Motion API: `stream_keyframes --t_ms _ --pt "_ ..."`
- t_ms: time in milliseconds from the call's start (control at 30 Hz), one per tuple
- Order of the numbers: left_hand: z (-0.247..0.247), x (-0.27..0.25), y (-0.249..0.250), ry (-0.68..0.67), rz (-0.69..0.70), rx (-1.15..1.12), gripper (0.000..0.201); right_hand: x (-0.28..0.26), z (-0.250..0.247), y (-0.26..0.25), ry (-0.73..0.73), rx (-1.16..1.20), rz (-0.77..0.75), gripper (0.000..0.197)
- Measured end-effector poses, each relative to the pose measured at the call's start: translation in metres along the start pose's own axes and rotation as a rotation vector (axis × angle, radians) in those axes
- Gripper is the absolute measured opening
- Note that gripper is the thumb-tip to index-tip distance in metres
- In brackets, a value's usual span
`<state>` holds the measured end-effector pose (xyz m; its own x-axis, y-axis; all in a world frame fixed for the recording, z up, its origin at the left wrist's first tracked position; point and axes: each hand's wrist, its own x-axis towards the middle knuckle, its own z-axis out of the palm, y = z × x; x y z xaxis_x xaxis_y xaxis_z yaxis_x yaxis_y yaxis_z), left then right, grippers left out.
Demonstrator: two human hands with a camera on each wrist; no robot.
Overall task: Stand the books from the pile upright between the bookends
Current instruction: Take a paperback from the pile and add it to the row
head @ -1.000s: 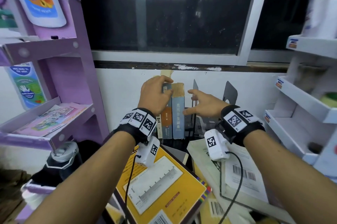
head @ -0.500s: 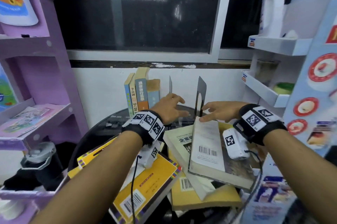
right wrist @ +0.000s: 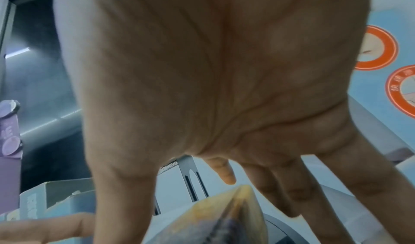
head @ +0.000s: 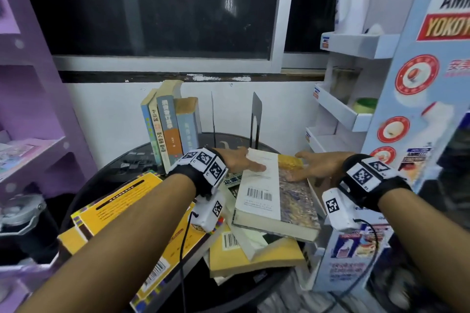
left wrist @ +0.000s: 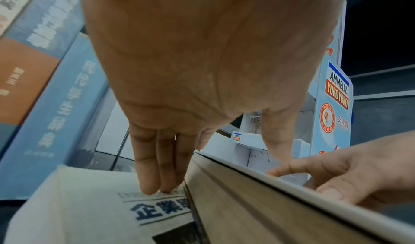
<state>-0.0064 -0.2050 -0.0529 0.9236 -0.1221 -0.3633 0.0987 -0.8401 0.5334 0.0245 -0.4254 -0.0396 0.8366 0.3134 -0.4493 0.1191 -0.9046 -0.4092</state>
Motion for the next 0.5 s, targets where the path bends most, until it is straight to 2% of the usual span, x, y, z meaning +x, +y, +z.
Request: stream_keyframes --t_ms 133,233,367,500 --pt "0.001 -0.008 0.011 -0.088 0.086 0.009 0.044 0.002 0.007 0.002 -0.038 0.056 -0.038 0.054" --pt "0.002 -0.007 0.009 -0.12 0.065 -0.018 0.023 -0.008 0.008 -0.004 -0.077 0.071 -0.093 0.012" --pt "0.003 -0.006 0.005 -0.079 0.044 -0.042 0.018 -0.01 0.009 -0.002 -0.033 0.106 -0.135 0.012" --pt "0.005 -0.01 0.006 -0.079 0.075 -0.108 0.012 -0.004 0.014 0.002 0.017 0.145 -0.158 0.032"
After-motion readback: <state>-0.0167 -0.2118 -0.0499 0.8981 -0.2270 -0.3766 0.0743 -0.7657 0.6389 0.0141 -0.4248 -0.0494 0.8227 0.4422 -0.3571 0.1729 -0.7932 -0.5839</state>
